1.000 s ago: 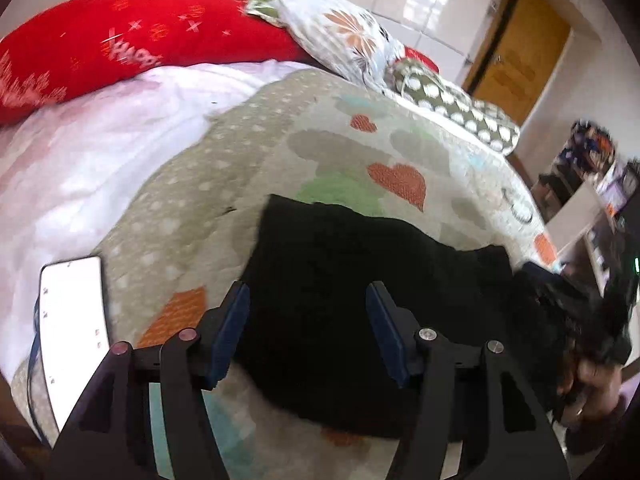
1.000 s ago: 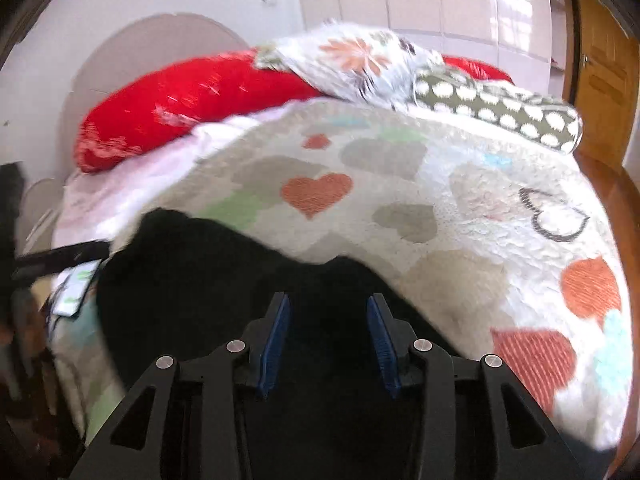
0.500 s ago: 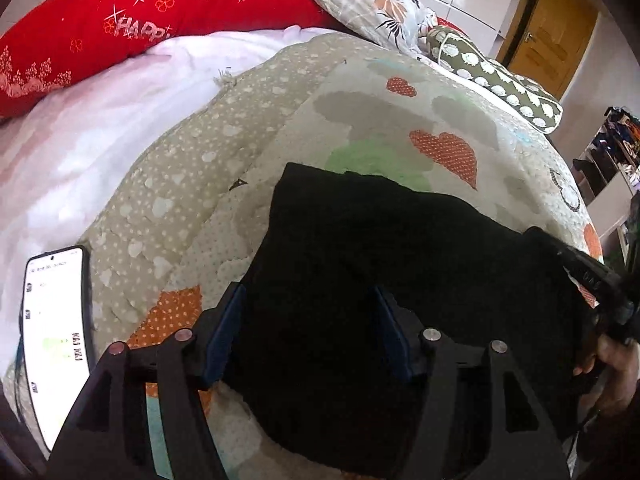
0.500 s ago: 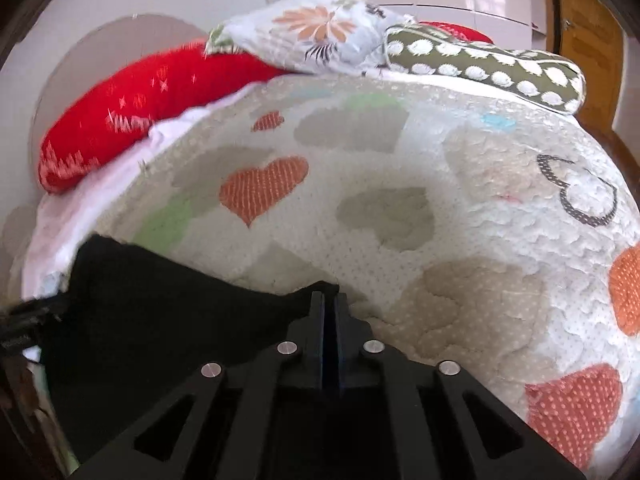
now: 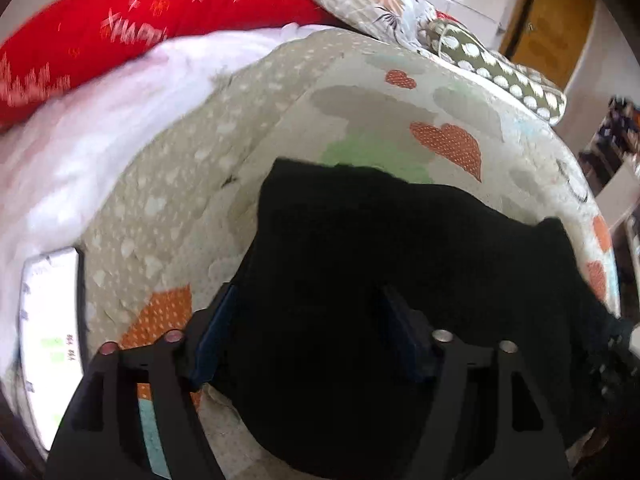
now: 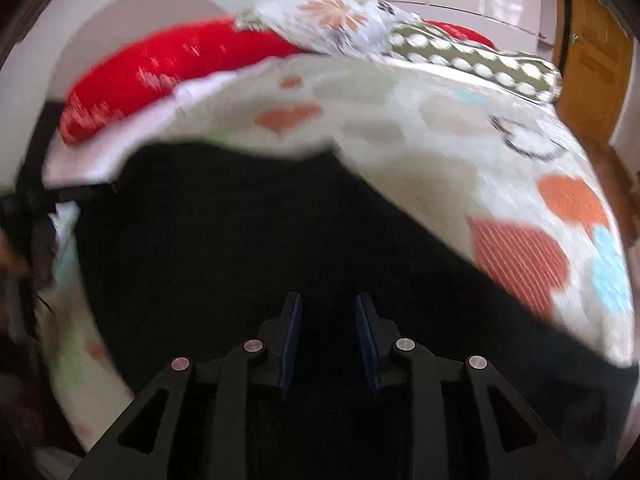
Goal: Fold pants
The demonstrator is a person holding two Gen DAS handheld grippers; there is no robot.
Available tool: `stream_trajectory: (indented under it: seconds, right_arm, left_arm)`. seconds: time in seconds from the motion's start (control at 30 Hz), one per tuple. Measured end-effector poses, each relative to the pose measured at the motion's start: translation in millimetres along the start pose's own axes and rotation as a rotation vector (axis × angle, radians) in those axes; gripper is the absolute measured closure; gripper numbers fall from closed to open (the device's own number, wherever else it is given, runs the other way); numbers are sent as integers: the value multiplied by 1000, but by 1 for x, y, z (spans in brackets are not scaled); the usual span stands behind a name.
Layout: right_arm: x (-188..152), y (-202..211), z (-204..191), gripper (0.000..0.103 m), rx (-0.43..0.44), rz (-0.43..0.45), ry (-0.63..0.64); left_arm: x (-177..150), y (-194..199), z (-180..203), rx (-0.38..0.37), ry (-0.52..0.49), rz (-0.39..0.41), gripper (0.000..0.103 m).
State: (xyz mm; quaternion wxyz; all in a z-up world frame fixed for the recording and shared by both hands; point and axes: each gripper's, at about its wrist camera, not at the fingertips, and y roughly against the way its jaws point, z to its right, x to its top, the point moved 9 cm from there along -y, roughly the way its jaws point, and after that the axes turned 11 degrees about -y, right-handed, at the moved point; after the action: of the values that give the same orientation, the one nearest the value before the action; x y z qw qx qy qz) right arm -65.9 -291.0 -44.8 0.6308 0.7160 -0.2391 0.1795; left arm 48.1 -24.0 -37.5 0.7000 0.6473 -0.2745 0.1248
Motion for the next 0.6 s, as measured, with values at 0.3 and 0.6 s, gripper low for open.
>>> stream_trajectory:
  seconds: [0.3,0.6]
  right_arm:
    - [1,49,62,67,-8,89,-152]
    - [38,-8,43,87,-89,35,78]
  left_arm:
    - [5,44,18,-61,-9,61,28]
    - [-16,42,60,-100,-92,22,28]
